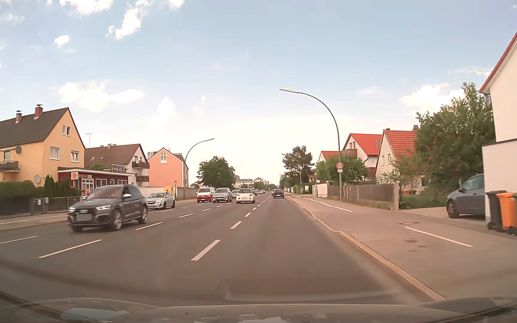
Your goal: Follow the waypoints while adhering to traffic rules and regulations
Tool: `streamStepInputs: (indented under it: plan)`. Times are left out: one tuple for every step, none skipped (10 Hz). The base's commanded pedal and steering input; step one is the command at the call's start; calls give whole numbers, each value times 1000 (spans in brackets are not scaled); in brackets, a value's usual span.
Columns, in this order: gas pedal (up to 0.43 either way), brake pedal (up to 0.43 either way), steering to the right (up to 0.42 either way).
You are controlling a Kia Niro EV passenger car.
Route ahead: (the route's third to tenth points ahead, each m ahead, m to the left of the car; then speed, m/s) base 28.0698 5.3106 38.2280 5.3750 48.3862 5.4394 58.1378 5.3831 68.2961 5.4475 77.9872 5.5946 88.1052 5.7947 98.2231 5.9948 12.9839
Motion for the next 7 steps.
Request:
streamStepInputs:
  plan:
    - [177,18,-3]
    - [177,18,-3]
    - [150,24,-3]
    - [98,18,-3]
    - [87,24,-3]
    - [87,18,-3]
    - [87,18,-3]
